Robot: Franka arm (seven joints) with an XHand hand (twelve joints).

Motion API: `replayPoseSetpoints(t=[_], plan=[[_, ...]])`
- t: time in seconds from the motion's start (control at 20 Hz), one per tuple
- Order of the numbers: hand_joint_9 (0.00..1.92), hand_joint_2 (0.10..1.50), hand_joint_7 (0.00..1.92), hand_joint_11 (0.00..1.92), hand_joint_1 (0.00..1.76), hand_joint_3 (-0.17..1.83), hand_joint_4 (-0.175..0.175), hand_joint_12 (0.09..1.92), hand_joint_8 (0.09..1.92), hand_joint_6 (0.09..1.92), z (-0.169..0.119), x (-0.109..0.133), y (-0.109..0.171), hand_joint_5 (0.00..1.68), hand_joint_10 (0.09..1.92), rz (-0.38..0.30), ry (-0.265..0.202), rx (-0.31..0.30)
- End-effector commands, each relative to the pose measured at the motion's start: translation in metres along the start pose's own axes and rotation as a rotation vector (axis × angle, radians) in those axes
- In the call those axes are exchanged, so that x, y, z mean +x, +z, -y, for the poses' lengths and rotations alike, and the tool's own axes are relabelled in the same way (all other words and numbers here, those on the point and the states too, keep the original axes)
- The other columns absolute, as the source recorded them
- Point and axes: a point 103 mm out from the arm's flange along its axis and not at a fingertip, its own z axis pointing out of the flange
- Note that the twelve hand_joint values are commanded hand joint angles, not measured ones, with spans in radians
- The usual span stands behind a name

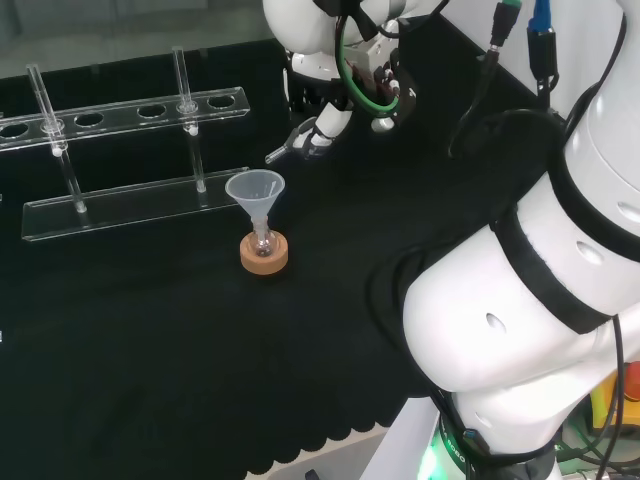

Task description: Pour all the NaCl from the weighing funnel into the round-bottom flask.

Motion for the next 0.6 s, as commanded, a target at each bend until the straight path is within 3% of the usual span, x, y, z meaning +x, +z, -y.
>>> replayPoseSetpoints(t=[0.05,0.6], plan=[[1.23,0.53,1.76,0.00,1.16,0.74,0.175,1.60,0.09,0.14,-0.0052,0.0015,-0.0032,1.56,0.13,0.022,-0.019,0.001],[1.23,0.53,1.77,0.00,1.16,0.74,0.175,1.60,0.09,0.14,-0.0091,0.0044,-0.0050,1.56,0.13,0.071,-0.054,0.021]])
